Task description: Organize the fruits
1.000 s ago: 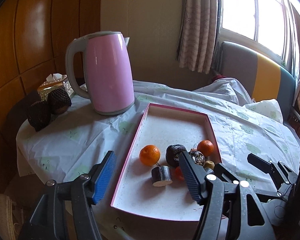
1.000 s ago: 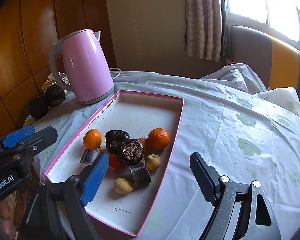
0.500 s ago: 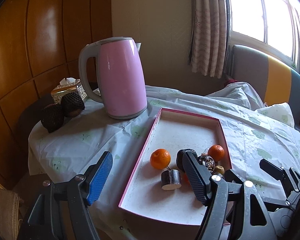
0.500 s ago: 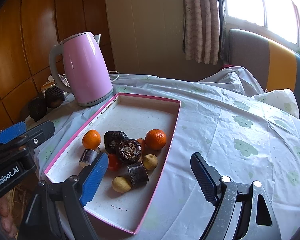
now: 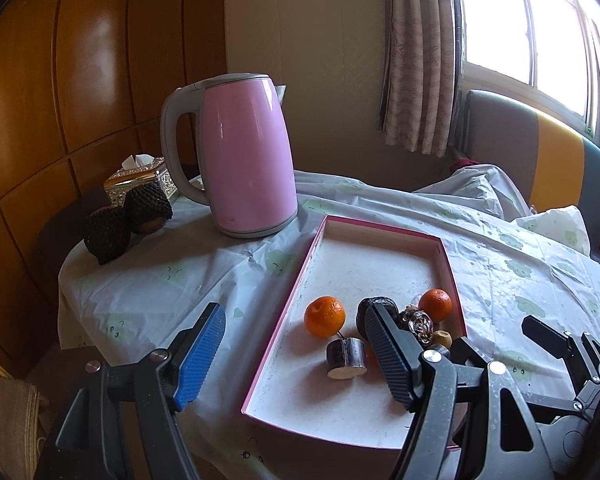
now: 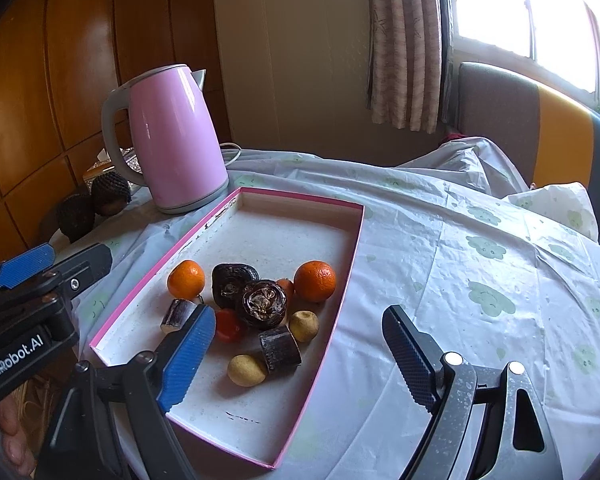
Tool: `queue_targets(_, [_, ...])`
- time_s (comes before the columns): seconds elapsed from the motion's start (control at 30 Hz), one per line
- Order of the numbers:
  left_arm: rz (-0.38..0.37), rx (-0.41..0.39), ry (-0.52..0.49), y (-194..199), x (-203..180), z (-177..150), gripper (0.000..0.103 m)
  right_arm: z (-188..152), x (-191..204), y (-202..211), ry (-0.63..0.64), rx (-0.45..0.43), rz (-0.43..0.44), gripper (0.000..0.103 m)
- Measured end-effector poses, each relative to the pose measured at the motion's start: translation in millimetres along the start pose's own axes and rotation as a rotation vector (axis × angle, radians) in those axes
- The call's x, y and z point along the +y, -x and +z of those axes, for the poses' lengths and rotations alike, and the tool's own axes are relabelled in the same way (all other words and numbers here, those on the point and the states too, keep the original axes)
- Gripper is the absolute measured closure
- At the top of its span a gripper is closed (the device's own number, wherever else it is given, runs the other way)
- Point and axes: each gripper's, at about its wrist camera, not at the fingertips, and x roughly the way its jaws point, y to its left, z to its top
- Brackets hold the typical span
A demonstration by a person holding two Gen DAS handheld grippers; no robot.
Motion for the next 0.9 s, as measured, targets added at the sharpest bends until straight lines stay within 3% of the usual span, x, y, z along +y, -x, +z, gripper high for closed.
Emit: queue_targets(0.9, [-0.004,0.01,0.002,0.7,2.2,1.3,0.029,1.2,5.3,-1.9,0.014,0.004,0.003,0.016])
